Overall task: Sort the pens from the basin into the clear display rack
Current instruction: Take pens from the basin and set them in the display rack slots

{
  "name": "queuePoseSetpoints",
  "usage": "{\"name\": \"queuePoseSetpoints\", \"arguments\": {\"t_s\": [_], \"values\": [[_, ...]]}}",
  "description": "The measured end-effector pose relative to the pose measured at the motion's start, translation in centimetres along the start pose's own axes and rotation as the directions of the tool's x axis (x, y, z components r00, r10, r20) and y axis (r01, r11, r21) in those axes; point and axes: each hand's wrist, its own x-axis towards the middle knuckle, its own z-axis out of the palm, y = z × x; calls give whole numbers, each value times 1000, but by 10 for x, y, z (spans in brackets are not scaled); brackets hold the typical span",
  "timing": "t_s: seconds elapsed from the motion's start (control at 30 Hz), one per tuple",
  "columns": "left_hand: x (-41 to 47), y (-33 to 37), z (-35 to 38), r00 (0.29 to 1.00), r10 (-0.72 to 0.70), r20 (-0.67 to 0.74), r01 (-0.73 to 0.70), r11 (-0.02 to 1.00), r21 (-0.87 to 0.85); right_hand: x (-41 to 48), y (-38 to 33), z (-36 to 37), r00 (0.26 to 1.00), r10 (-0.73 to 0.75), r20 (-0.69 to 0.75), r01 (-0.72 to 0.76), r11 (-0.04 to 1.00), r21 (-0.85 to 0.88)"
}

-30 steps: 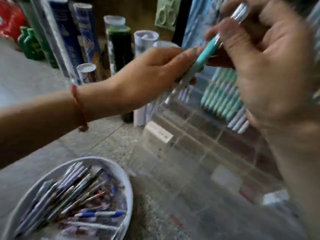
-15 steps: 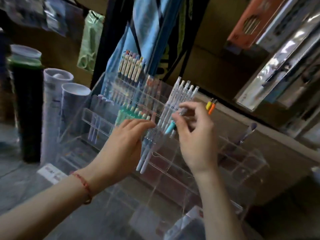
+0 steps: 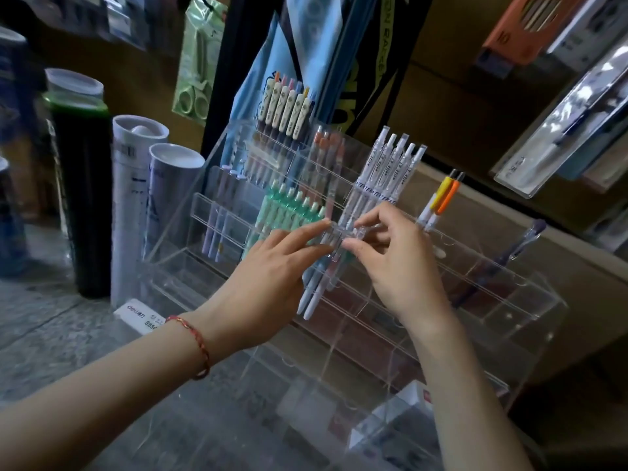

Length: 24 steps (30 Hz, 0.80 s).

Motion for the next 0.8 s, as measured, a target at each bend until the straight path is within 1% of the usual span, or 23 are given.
{"name": "queuePoseSetpoints", "arguments": {"t_s": [0.07,0.17,0.23,0.37,0.47,0.53,0.63,0.7,0.77,0.8], "values": [[0,1,-3,1000,4,7,-4,1000,-13,1,1,1,1000,13,3,-13,1000,-6],[1,3,-5,1000,5,17,-4,1000,-28,1,4,1,994,105,22,-107,987,119],[1,3,-7,1000,5,20,-5,999,-39,1,3,2,993,113,36,-116,986,120],[2,4,-8,1000,3,30,-1,999,-46,4,5,3,992,125,32,-127,990,63],[2,4,-8,999,-1,38,3,999,-51,7,8,6,979,154,131,-145,987,-72],[2,4,-8,999,-2,41,4,999,-48,8,8,6,969,175,173,-161,983,-92],[2,6,-9,998,-6,58,9,999,-52,9,3,4,959,219,178,-205,974,-91],[1,6,-11,999,-3,53,8,996,-84,8,2,5,955,233,182,-217,971,-101],[-3,5,-12,1000,0,30,4,992,-125,5,-3,6,958,229,175,-197,962,-187],[-5,3,-12,1000,11,14,-9,991,-132,3,-7,6,966,214,145,-176,956,-235]]}}
